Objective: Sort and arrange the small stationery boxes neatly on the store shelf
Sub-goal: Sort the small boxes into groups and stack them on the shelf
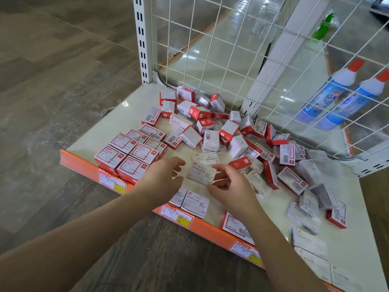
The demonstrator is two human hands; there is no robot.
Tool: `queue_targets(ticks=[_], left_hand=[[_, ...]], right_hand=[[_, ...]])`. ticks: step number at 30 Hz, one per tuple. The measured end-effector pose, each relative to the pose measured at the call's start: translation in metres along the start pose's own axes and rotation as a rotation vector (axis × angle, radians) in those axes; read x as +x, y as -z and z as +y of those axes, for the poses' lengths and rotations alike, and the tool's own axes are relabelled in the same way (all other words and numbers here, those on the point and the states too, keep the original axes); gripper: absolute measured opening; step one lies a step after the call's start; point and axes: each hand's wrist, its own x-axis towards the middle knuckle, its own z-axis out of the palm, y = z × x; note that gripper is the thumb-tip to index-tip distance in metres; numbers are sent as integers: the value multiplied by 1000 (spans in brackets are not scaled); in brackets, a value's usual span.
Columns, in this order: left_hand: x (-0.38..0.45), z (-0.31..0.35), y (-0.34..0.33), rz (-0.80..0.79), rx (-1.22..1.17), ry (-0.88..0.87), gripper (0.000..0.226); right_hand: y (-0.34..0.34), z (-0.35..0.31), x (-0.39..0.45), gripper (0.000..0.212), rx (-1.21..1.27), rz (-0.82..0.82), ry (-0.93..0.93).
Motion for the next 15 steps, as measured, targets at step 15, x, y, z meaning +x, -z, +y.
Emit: queue_targets(ticks=[15], left_hand=[[-13,-11,1,-88,422,-57,65]], right_hand=[[-33,3,15,41,-196,-19,26]])
